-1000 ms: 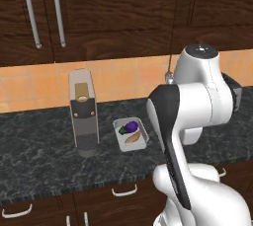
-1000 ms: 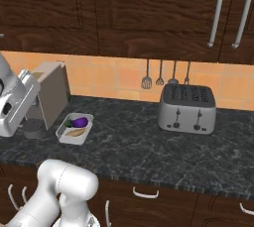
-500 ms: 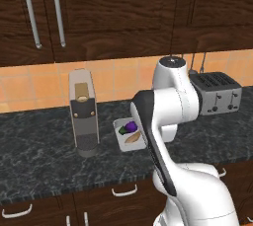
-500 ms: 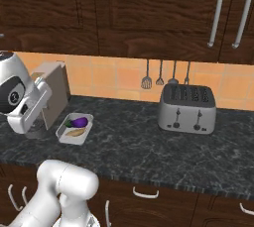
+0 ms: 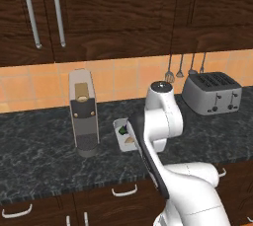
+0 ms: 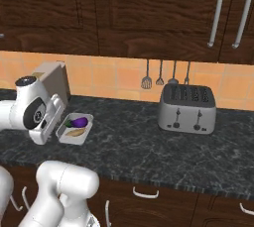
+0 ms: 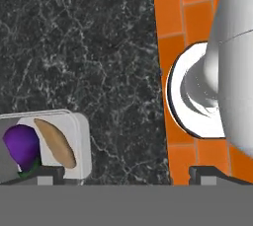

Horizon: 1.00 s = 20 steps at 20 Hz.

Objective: Take the meat container that has the steak and place it on the second highest rack of the freezer. Then take the vegetable container that has the eggplant and sweet potato and place it on the highest rack of the freezer.

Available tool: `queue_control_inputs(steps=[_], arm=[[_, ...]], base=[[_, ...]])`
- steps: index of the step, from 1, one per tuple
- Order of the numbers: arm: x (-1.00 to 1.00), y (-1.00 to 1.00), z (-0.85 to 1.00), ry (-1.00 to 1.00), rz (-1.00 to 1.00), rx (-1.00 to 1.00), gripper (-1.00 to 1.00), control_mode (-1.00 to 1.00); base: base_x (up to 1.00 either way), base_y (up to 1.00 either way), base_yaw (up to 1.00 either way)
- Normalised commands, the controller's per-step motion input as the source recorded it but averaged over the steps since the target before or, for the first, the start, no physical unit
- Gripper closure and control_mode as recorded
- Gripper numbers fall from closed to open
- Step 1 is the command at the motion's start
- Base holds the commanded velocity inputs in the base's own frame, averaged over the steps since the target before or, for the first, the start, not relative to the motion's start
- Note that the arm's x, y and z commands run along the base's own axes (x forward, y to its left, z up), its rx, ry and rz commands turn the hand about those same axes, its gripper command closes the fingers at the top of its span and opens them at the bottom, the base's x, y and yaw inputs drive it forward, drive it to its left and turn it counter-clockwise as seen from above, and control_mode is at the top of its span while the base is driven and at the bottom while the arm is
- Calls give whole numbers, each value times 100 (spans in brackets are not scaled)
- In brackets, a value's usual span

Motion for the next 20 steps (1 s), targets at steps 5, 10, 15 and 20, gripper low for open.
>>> queue_control_inputs(steps=[5,10,15,20], arm=[[53,0,-60,0,-8,0,-100,-100],[53,0,-43,0,-13,0,-100,-100],[68,0,-36,1,0,0,-100,-100],[31,0,-28,5,0,0,-100,-100]], base=[[0,0,0],[0,0,0],[0,0,0],[0,0,0]])
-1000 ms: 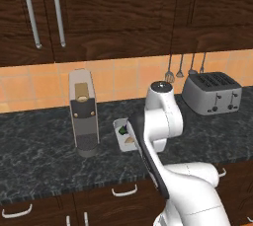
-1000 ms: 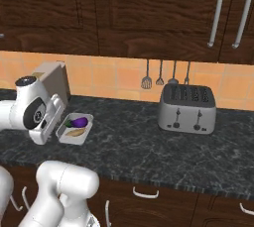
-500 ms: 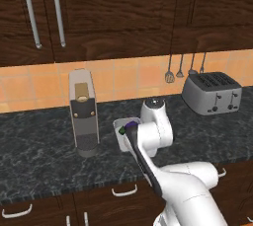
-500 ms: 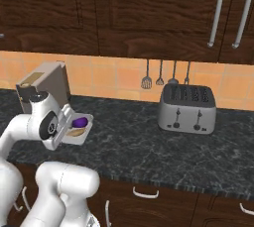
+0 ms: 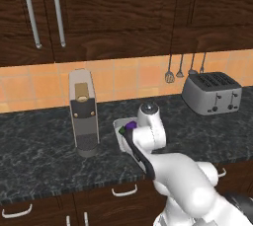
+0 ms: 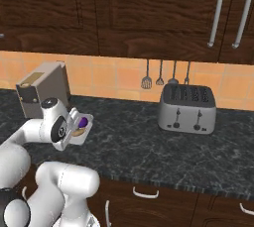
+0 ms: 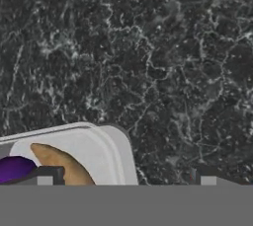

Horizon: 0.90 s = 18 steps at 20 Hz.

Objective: Take the meat container that has the steak and place it on the second highest rack of the freezer. Then take the vegetable container that has the eggplant and sweet potato and place it on the highest rack of the freezer.

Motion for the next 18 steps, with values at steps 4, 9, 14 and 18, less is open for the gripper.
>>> queue_control_inputs(steps=[4,9,14,18], arm=[[10,0,-22,13,0,0,-100,-100],[6,0,-32,12,0,0,-100,-100],[11,0,-33,3,0,0,-100,-100],[29,0,-14,0,0,0,-100,-100]], base=[[0,0,0],[0,0,0],[0,0,0],[0,0,0]])
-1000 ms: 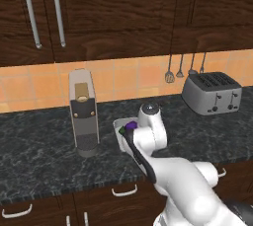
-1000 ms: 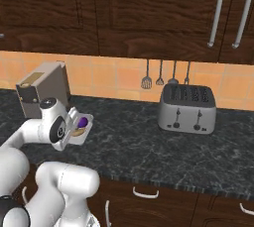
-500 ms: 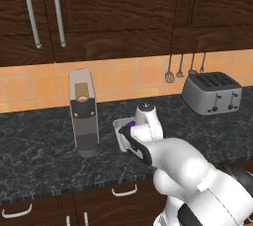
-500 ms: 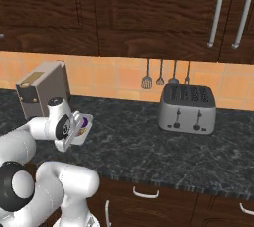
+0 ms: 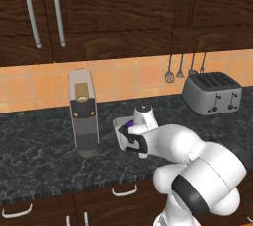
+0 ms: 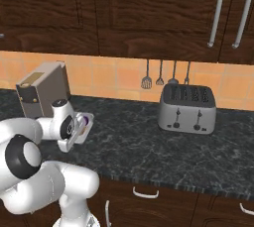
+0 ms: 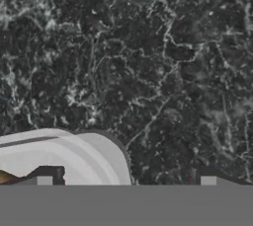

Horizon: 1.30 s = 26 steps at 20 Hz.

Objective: Take the meat container that has the steak and place it on the second highest rack of the freezer. Then take the vegetable container that has the eggplant and sweet potato and place it on the highest rack of the freezer.

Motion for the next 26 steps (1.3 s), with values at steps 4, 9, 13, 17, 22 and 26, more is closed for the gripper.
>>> queue_control_inputs(steps=[4,9,13,17,22,26], arm=[[34,0,-1,0,0,0,-100,-100],[3,0,-3,0,0,0,-100,-100],[0,0,0,0,0,0,-100,-100],[0,0,0,0,0,0,100,-100],[0,0,0,0,0,0,100,-100],[0,0,0,0,0,0,100,-100]], base=[[0,0,0],[0,0,0],[0,0,0],[0,0,0],[0,0,0],[0,0,0]])
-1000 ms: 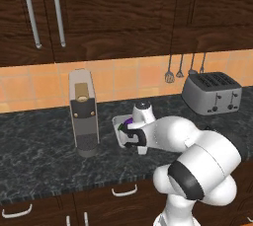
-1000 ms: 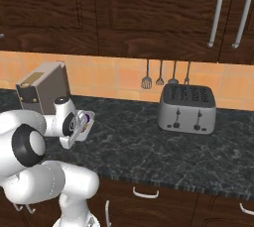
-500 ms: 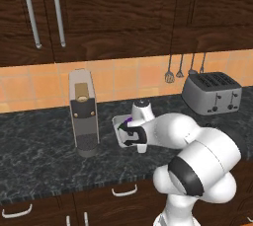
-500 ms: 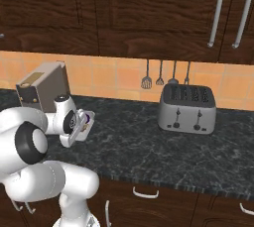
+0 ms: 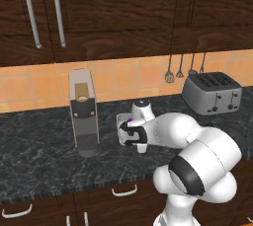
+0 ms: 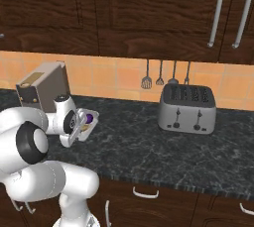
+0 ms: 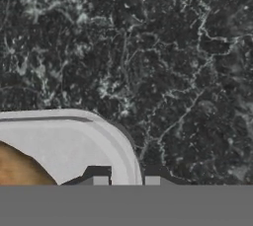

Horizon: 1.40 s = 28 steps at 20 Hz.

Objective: Take the meat container that has the steak and place it on the second highest rack of the freezer. Then take the vegetable container that has the eggplant and sweet potato and place it on the highest rack of the freezer.

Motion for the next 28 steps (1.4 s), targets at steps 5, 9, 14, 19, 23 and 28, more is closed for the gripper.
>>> queue_control_inputs(steps=[5,9,14,19,23,28], arm=[[0,-1,0,0,0,0,100,-100],[-2,-4,49,0,0,0,100,-100],[-15,-1,54,-1,0,0,100,-100],[-55,-44,44,0,0,0,100,-100],[-66,-94,51,0,1,0,100,-100],[-65,-97,56,0,4,0,100,-100]], base=[[0,0,0],[0,0,0],[0,0,0],[0,0,0],[0,0,0],[0,0,0]])
